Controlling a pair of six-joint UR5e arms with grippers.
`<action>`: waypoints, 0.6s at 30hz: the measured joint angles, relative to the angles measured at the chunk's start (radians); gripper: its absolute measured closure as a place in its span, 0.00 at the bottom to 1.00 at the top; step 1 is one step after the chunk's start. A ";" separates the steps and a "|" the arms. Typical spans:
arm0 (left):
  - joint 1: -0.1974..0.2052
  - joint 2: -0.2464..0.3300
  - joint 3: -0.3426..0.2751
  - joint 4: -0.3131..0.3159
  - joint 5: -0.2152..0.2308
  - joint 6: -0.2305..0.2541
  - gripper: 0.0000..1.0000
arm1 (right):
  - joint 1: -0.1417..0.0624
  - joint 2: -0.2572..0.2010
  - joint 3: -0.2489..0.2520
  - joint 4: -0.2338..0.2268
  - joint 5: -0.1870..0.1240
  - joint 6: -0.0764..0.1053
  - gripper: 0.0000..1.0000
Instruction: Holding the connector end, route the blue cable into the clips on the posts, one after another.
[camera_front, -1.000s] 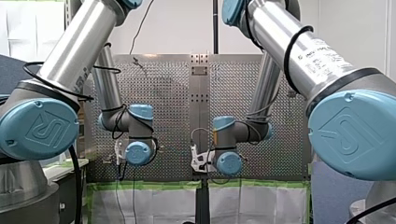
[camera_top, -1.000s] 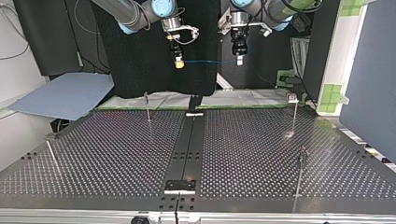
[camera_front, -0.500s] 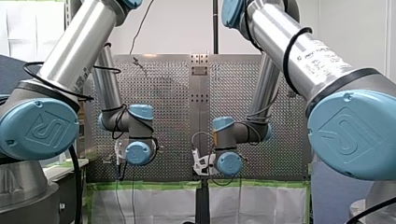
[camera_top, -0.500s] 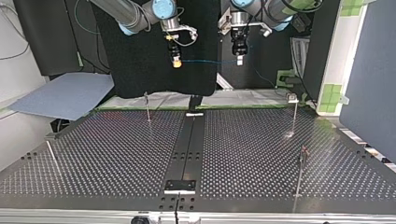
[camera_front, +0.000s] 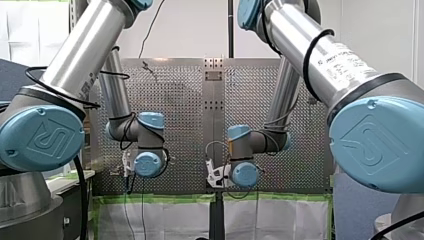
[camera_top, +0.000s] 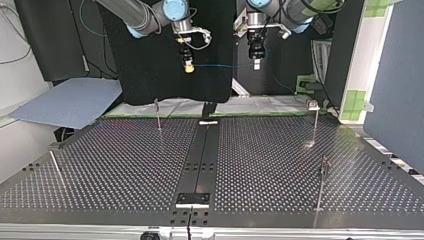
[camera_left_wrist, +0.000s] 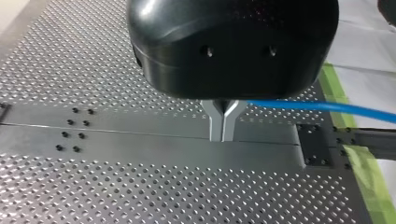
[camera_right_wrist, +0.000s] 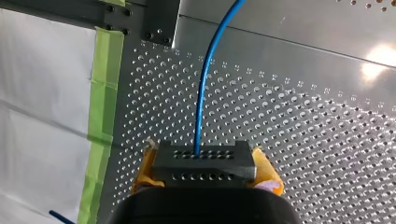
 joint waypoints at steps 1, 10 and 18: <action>0.000 -0.002 0.001 -0.003 -0.005 0.004 1.00 | -0.003 -0.005 -0.005 0.005 0.003 0.003 1.00; 0.003 0.054 0.003 -0.049 0.000 0.003 1.00 | -0.003 -0.079 -0.040 0.037 -0.015 0.062 1.00; 0.023 0.145 0.004 -0.138 -0.010 -0.024 1.00 | -0.003 -0.153 -0.066 0.065 -0.077 0.078 1.00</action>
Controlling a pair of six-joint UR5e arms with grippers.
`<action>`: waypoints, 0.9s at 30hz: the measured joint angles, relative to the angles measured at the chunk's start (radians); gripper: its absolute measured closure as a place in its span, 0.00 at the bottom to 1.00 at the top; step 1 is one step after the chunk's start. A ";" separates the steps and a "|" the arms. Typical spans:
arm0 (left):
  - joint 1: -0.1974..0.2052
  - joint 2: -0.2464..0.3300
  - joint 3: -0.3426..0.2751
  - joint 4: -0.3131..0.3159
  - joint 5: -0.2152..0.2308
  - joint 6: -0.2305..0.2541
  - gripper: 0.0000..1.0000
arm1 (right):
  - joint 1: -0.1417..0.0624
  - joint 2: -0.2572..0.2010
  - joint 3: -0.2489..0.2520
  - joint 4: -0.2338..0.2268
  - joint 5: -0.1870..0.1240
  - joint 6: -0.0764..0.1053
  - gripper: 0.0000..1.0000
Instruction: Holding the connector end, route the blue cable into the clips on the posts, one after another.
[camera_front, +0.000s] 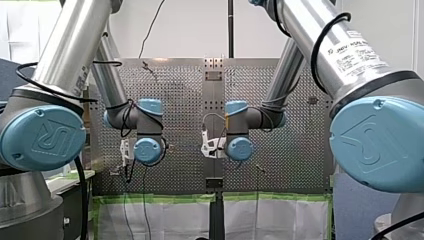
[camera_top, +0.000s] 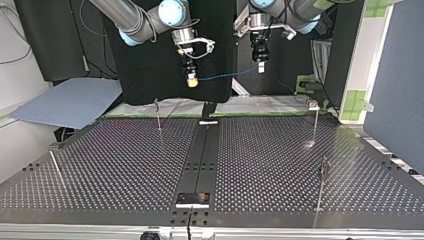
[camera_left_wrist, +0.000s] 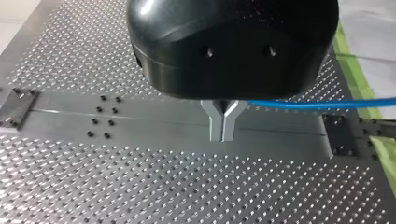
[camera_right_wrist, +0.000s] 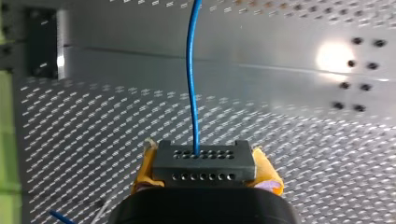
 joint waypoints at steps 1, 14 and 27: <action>0.002 0.010 0.000 -0.010 -0.003 -0.001 1.00 | 0.000 -0.012 -0.002 0.009 -0.005 0.001 1.00; 0.038 0.145 0.007 -0.134 -0.023 0.002 1.00 | -0.007 -0.146 -0.038 0.050 -0.079 0.046 1.00; 0.080 0.287 0.077 -0.208 -0.026 -0.003 1.00 | 0.007 -0.171 -0.132 0.168 -0.093 0.032 1.00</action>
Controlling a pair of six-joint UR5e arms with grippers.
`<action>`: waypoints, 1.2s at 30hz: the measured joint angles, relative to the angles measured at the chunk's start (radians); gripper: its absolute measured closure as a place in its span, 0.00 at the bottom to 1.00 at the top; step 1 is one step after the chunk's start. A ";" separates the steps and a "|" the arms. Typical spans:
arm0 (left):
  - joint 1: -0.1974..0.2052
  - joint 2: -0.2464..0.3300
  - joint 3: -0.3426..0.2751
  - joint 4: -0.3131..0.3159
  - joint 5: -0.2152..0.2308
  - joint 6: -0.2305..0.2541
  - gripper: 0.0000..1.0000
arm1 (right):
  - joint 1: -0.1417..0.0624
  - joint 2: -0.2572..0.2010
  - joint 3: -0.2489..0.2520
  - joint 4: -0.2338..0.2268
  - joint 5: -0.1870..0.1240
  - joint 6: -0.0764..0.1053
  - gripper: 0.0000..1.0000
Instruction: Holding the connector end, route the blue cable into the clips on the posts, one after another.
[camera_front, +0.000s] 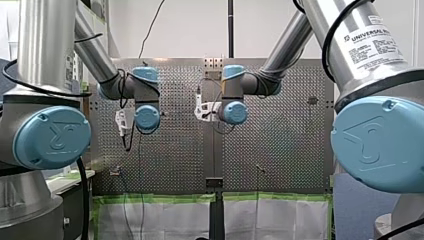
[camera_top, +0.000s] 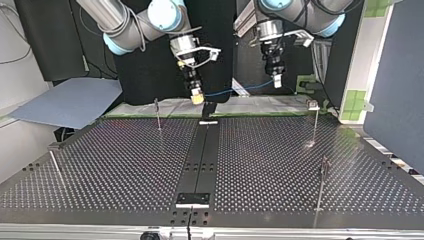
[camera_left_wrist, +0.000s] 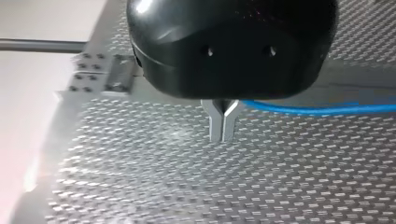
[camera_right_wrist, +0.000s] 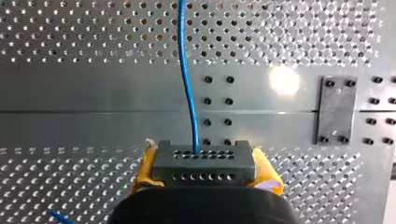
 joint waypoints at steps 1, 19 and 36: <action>0.003 0.010 0.009 -0.007 0.000 0.000 1.00 | 0.002 0.000 -0.012 0.013 0.000 -0.004 1.00; 0.076 0.108 0.106 -0.096 0.006 -0.034 1.00 | 0.032 -0.003 -0.182 0.180 0.000 -0.013 1.00; 0.099 0.117 0.139 -0.160 0.020 -0.003 1.00 | 0.090 -0.019 -0.255 0.223 -0.031 0.010 1.00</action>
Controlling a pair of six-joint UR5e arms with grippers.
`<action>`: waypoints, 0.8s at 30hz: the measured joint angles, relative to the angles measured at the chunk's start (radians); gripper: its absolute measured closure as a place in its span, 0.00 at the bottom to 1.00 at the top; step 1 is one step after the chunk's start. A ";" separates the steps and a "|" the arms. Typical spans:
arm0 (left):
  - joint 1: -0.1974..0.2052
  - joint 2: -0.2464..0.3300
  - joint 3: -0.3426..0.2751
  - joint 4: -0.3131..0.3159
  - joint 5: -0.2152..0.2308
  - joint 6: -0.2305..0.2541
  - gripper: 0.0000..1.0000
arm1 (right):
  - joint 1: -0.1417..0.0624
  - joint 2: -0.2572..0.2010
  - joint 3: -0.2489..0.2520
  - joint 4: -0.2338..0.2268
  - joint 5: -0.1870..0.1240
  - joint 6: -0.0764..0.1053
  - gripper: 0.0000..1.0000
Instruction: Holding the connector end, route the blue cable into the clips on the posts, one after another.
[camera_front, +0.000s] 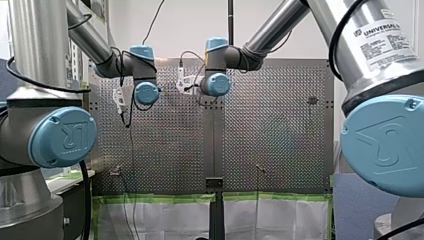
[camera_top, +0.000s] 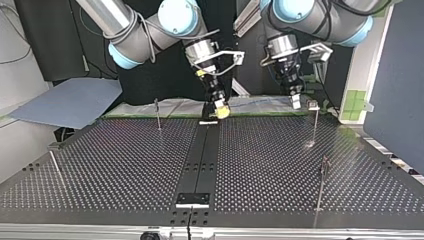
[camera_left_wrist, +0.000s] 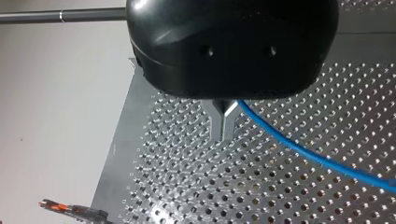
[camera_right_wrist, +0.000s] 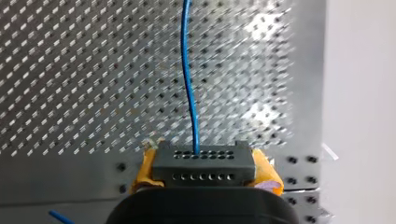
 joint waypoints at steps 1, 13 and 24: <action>0.002 0.001 0.006 -0.010 -0.003 -0.002 1.00 | 0.004 -0.001 -0.009 0.006 0.001 0.003 1.00; 0.043 0.022 0.061 -0.092 -0.026 -0.044 1.00 | 0.013 -0.002 -0.057 0.050 0.002 0.035 1.00; 0.086 0.037 0.098 -0.128 -0.026 -0.045 1.00 | 0.007 -0.001 -0.098 0.072 -0.002 0.058 1.00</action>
